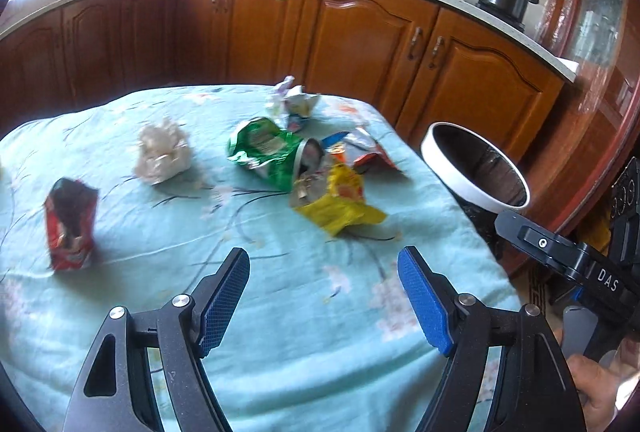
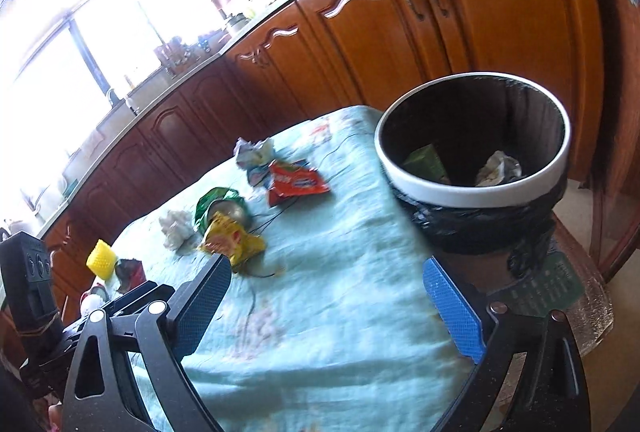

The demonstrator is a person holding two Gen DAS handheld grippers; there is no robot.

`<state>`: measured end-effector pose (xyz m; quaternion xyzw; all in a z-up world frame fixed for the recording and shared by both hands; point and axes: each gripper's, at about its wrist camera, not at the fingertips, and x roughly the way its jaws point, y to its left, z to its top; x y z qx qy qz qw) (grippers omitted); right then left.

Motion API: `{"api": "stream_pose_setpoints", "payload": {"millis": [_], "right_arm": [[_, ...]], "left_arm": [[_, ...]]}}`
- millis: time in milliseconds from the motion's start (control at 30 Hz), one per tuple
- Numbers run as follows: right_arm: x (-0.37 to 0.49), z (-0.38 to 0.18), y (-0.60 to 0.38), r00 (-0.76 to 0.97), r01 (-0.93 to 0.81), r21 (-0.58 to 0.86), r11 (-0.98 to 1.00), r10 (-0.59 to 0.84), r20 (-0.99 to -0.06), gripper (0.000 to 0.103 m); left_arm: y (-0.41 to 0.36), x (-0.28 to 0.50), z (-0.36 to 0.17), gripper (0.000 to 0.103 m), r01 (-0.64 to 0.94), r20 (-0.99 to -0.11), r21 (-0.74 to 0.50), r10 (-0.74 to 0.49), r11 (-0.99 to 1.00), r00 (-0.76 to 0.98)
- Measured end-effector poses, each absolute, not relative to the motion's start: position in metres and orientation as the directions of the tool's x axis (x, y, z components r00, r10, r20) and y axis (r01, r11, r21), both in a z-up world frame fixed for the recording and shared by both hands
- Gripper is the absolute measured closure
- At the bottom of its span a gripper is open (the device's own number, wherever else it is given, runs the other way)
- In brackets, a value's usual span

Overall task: Collect trash
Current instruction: 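Move both open tools back over the remaining trash on the table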

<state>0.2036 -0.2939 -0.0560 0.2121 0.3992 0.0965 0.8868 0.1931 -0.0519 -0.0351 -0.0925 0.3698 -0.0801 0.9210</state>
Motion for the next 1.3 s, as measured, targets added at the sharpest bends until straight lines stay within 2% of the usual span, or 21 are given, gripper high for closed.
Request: {"api": "stream_pose_setpoints", "payload": {"millis": [767,1067,1300], "right_arm": [[0.215,-0.061,-0.212,0.576,-0.138,0.432,0.891,0.427,-0.697,0.004],[0.231,-0.062,-0.198,0.563,-0.161,0.426,0.891,0.437,-0.701,0.004],[0.25,-0.065,-0.191,0.567,-0.165,0.413,0.896,0.429,-0.703,0.004]], "left_arm": [[0.03,0.159,-0.03,0.027,-0.098,-0.664,-0.289,-0.126,0.952,0.737],[0.064,0.157,-0.022,0.021,-0.211,-0.656,-0.262,-0.014,0.942,0.754],[0.081,0.188,-0.039,0.02,-0.292,-0.707,-0.212,0.06,0.933,0.705]]}}
